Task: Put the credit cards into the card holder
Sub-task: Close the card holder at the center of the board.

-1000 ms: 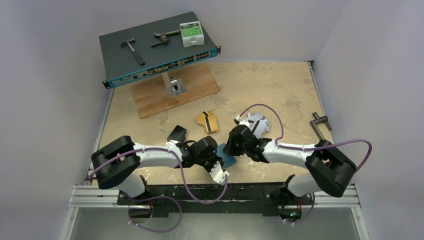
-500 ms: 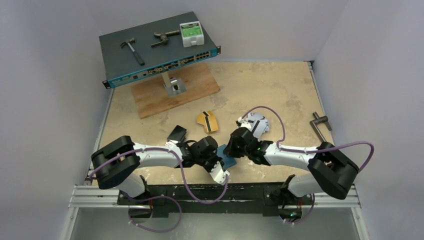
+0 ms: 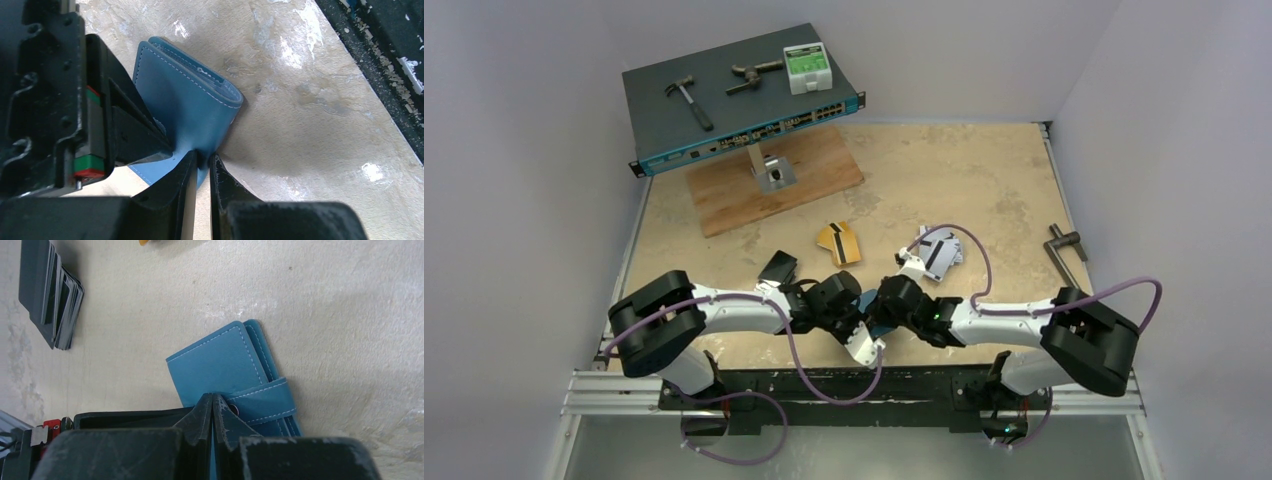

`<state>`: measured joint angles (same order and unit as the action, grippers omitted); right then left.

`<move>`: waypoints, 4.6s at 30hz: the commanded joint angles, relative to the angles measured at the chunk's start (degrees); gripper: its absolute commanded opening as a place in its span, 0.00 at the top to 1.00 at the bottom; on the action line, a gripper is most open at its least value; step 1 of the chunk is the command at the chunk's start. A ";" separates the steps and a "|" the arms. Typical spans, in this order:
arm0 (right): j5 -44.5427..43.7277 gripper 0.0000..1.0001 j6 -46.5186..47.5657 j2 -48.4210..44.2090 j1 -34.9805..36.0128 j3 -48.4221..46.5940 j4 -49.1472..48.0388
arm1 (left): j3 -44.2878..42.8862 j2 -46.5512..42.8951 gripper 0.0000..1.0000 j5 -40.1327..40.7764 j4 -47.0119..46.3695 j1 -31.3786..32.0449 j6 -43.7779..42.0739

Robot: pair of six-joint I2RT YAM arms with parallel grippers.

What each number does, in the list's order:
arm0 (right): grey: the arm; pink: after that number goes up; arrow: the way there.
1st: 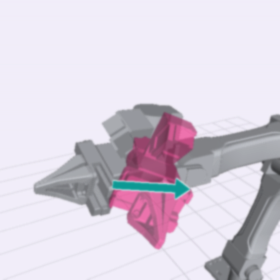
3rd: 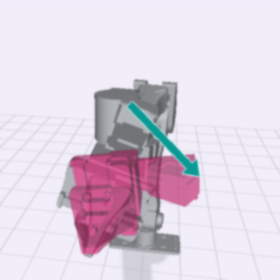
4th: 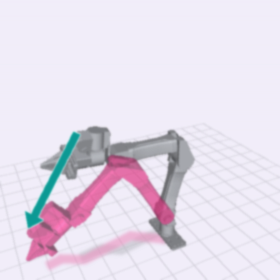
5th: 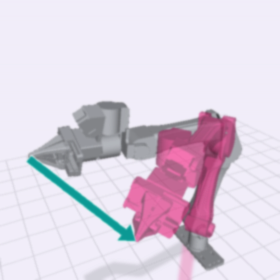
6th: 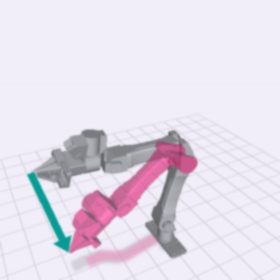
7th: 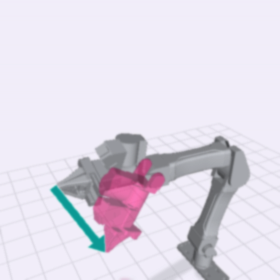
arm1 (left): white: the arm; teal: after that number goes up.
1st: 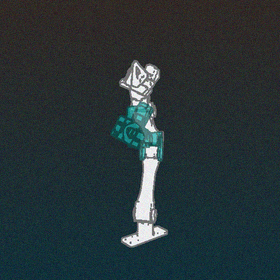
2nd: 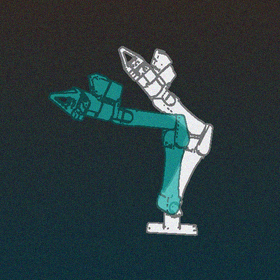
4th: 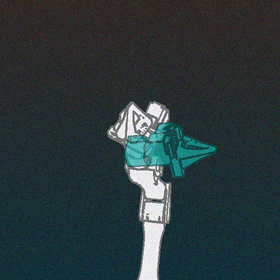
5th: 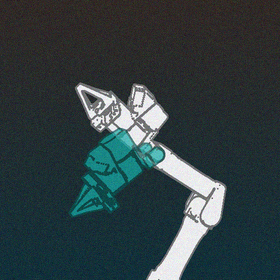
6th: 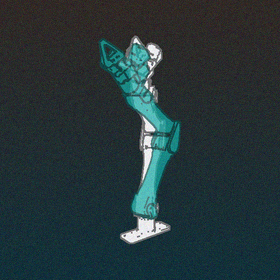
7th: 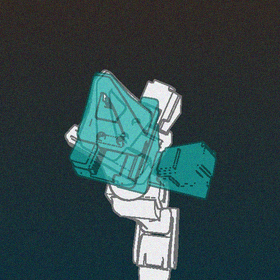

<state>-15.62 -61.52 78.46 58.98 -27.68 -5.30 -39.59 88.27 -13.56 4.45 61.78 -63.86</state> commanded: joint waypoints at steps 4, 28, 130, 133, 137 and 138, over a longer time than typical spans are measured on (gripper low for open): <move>3.32 1.00 -7.20 -0.39 4.30 7.19 12.30 | -1.71 2.03 0.99 -0.59 -0.03 -0.65 1.97; 6.51 0.77 6.64 -16.95 -6.15 -8.88 28.59 | -1.65 0.78 0.99 -0.17 -0.36 -0.90 2.05; 8.60 0.93 24.26 3.11 -6.14 -20.55 28.89 | -2.74 -0.73 1.00 -4.74 4.64 -3.66 1.36; 4.80 0.70 26.84 3.19 -6.11 -24.17 32.70 | -2.59 -0.78 1.00 -4.89 4.69 -3.68 1.28; 3.74 0.62 28.63 4.00 -6.14 -25.83 34.10 | -2.76 -1.32 1.00 -5.05 4.76 -3.81 1.19; 4.09 0.62 28.72 4.25 -6.16 -25.89 33.94 | -2.84 -1.42 1.00 -5.08 4.92 -3.78 1.19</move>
<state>-8.97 -35.31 83.46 53.12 -51.00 26.30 -41.67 88.42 -17.04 7.81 58.65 -63.05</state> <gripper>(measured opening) 0.376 0.098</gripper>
